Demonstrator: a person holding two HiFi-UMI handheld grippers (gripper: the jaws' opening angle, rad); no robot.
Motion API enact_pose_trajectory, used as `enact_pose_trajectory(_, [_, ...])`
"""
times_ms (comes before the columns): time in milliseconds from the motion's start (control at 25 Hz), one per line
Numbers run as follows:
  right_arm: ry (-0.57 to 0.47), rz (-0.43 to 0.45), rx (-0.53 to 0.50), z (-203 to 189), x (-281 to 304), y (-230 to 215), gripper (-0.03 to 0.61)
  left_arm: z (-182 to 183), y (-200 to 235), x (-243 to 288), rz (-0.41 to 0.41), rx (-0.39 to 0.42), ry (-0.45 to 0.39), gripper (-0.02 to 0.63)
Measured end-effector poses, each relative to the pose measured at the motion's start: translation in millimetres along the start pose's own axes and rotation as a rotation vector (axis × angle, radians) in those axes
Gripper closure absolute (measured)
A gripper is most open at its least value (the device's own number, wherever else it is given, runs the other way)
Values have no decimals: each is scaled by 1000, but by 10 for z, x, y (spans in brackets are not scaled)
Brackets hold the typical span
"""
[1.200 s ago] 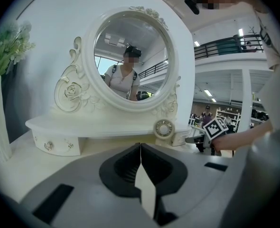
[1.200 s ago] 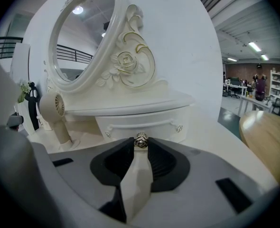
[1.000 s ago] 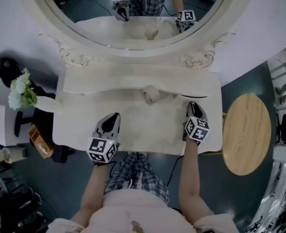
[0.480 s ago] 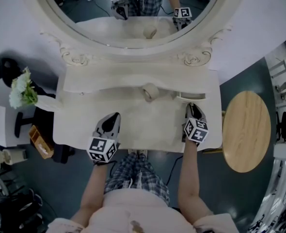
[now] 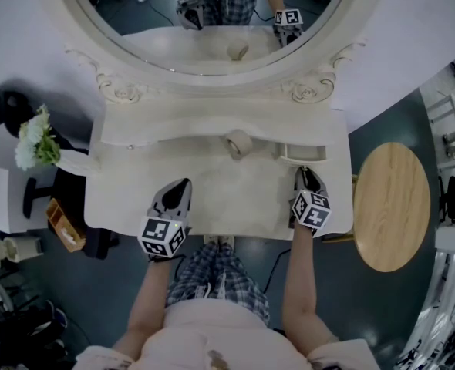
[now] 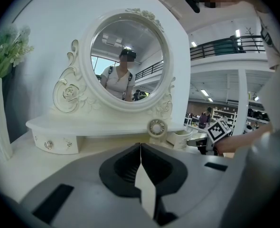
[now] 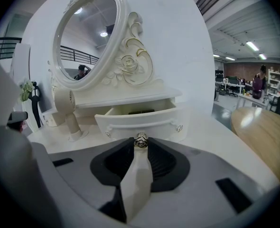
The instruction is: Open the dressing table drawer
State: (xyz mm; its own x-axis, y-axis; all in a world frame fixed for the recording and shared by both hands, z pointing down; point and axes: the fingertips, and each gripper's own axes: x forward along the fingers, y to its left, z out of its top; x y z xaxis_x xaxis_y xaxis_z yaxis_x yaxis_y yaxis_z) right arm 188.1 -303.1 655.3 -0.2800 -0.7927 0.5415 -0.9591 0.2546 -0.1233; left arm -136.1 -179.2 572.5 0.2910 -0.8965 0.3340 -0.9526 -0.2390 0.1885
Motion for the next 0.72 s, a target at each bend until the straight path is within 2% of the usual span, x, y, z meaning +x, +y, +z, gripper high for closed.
enact_pose_trajectory(720, [0,-3,-7,-29,-47,0,472,-2,4,-85,4,1,-3,586])
